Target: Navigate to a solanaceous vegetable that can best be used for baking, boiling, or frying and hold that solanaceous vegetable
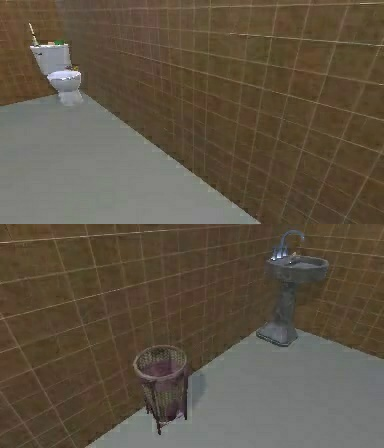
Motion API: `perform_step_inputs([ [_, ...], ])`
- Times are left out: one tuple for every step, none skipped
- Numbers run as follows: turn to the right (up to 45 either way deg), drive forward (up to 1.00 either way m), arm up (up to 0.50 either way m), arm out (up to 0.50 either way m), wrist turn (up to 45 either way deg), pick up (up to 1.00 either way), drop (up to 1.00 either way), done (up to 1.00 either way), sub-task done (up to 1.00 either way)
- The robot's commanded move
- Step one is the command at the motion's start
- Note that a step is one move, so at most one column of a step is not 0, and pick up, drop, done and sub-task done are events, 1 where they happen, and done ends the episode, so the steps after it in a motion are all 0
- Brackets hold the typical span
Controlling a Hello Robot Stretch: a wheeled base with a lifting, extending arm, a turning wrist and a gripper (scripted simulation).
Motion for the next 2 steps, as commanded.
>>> perform_step_inputs([
  [-42.0, 0.00, 0.00, 0.00, 0.0, 0.00, 0.00, 0.00, 0.00],
  [0.0, 1.00, 0.00, 0.00, 0.0, 0.00, 0.00, 0.00, 0.00],
])
